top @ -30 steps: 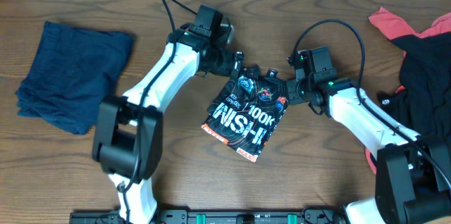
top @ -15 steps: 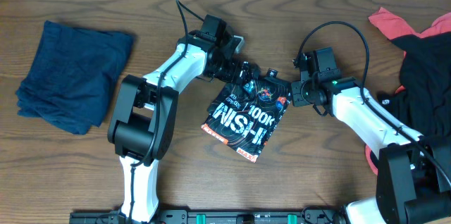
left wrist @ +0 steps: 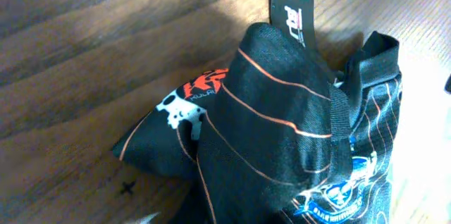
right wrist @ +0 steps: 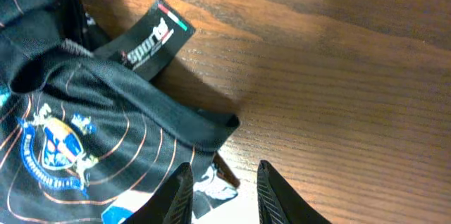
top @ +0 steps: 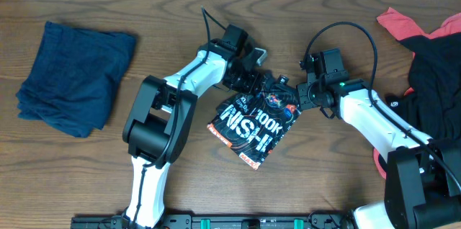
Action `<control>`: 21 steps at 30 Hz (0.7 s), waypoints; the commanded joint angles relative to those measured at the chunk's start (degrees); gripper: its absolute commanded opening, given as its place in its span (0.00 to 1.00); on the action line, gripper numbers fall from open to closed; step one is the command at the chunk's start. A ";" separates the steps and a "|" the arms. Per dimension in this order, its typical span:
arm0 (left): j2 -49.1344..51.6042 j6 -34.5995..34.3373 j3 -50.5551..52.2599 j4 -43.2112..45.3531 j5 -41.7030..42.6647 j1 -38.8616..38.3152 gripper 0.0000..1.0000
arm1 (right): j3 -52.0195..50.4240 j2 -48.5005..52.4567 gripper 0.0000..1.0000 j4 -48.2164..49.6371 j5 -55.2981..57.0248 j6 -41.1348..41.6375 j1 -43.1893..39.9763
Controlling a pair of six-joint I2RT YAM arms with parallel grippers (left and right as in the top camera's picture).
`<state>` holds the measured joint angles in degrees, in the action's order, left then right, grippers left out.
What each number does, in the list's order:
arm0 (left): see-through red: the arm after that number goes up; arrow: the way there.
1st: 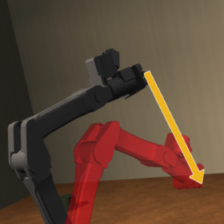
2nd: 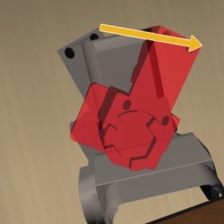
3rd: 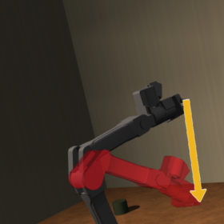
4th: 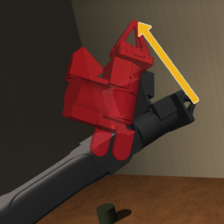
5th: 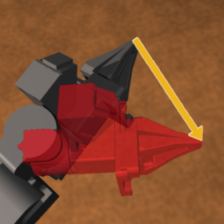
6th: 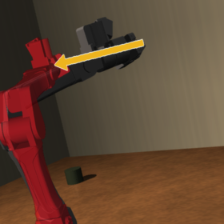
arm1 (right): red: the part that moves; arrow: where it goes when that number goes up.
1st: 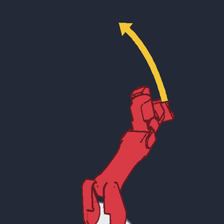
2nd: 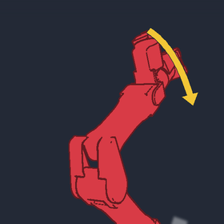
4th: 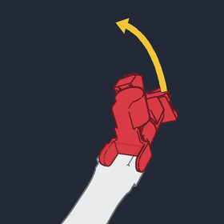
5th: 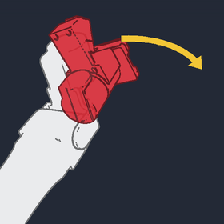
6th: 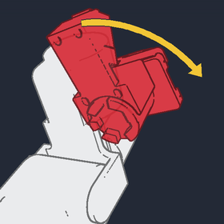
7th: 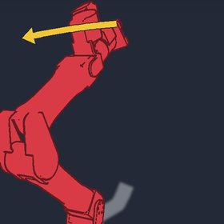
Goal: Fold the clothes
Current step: 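Carry the bundle left with the left gripper onto the navy shirt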
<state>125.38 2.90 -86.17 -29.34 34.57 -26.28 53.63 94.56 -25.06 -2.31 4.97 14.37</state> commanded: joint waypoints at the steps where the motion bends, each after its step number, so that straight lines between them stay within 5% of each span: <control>1: 0.15 0.04 -0.20 1.51 -0.02 1.70 0.06 | 0.96 -0.96 0.29 -0.81 0.87 0.55 -0.59; 11: -9.57 -8.02 -1.68 1.20 -12.76 11.87 0.06 | 0.96 -1.77 0.28 -1.99 7.10 0.57 -0.61; 21: -20.41 -8.09 -1.68 0.04 -28.89 20.57 0.06 | 0.96 -2.05 0.28 -2.01 9.84 1.44 -0.61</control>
<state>107.42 -4.62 -86.19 -28.99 14.02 -7.01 53.63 93.78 -27.05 6.09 5.56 14.37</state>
